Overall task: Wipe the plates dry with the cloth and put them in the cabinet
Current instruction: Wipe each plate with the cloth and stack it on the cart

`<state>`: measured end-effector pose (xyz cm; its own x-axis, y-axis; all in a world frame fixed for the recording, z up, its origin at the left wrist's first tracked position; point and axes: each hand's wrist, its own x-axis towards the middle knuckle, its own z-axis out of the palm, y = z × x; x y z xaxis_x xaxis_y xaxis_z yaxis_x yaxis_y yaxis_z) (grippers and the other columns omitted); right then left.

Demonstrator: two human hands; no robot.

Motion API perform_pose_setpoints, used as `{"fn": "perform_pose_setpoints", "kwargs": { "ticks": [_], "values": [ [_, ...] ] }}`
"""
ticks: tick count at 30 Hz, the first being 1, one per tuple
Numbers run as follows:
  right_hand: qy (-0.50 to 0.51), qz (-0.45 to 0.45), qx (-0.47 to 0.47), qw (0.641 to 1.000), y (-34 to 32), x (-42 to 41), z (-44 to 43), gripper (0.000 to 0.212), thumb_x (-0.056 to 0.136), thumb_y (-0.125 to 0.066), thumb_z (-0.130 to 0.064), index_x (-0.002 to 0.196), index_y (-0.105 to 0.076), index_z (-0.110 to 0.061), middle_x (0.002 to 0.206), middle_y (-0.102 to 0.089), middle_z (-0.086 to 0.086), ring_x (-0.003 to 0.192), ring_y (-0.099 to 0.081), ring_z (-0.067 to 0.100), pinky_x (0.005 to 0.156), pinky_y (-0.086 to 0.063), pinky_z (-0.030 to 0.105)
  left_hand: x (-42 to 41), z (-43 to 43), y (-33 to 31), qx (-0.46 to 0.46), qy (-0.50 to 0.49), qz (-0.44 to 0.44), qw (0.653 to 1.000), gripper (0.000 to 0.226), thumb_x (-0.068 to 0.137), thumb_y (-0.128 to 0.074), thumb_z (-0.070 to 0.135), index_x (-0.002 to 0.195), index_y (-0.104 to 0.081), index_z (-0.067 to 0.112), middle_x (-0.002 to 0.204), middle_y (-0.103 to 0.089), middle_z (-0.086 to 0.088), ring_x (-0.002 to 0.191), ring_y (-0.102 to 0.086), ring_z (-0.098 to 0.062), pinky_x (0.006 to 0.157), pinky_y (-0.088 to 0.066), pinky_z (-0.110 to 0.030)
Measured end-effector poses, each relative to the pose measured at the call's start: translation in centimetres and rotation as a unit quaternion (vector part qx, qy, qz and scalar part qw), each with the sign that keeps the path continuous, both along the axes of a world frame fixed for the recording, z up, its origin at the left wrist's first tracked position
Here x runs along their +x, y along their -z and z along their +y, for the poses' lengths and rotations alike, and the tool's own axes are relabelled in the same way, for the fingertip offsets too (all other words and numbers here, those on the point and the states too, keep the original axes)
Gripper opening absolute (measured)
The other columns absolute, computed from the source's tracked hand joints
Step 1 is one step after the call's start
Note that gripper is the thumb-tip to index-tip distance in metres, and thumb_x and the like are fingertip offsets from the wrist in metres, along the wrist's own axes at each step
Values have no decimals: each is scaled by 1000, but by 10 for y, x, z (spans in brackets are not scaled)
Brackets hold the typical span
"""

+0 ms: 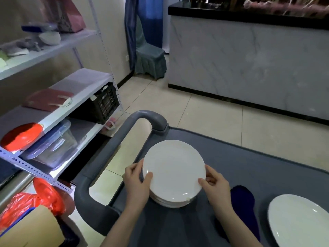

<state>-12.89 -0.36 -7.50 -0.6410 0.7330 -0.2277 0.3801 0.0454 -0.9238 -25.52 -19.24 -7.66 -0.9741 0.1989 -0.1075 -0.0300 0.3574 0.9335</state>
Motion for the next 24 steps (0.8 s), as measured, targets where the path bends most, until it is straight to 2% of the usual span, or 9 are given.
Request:
{"fn": "perform_pose_setpoints", "kwargs": {
  "ticks": [6,10,12,16,19,22,24],
  "values": [
    [24,-8,14,1000,4,-4,-5,49,85,-66,2,126,-68,-25,115,-64,10,90,-66,22,92,-55,39,-6,-5,16,-30,20,10,999,48,90,-64,8,136,-56,21,121,-38,6,116,-31,-8,97,-32,-25],
    [39,-12,24,999,5,-5,-7,47,85,-69,1,122,-68,-27,111,-57,4,79,-64,7,77,-49,13,-4,-5,21,-38,21,12,999,50,91,-63,10,138,-54,23,121,-39,5,118,-31,-12,97,-31,-27],
    [45,-13,23,999,6,-4,-8,48,85,-70,0,124,-66,-27,109,-55,0,77,-63,5,73,-46,9,-3,-5,22,-45,23,18,999,51,91,-63,10,140,-53,23,121,-39,5,118,-32,-13,96,-31,-27],
    [33,-22,21,999,7,-3,-7,48,85,-70,-2,126,-67,-26,108,-55,-1,80,-63,12,70,-45,9,-2,-3,22,-73,26,37,996,53,92,-62,12,143,-49,20,120,-37,6,113,-30,-9,95,-29,-25],
    [19,-16,9,1000,7,0,-3,42,88,-69,-6,125,-68,-25,112,-59,2,86,-65,16,76,-49,16,-2,-1,16,-91,22,32,995,56,92,-62,12,145,-46,16,121,-36,5,113,-28,-7,97,-28,-25],
    [39,7,-12,999,8,12,6,33,90,-70,-11,119,-68,-26,113,-61,-4,95,-64,12,80,-51,24,2,4,3,-109,-12,54,992,57,92,-63,10,146,-45,14,126,-39,-1,120,-31,-15,99,-28,-28],
    [52,18,-14,998,8,26,16,28,91,-69,-11,114,-69,-28,110,-66,-4,94,-64,12,80,-53,28,14,14,-9,-90,-31,97,991,50,92,-62,8,140,-51,14,127,-40,1,124,-37,-22,100,-32,-31]
  ]
}}
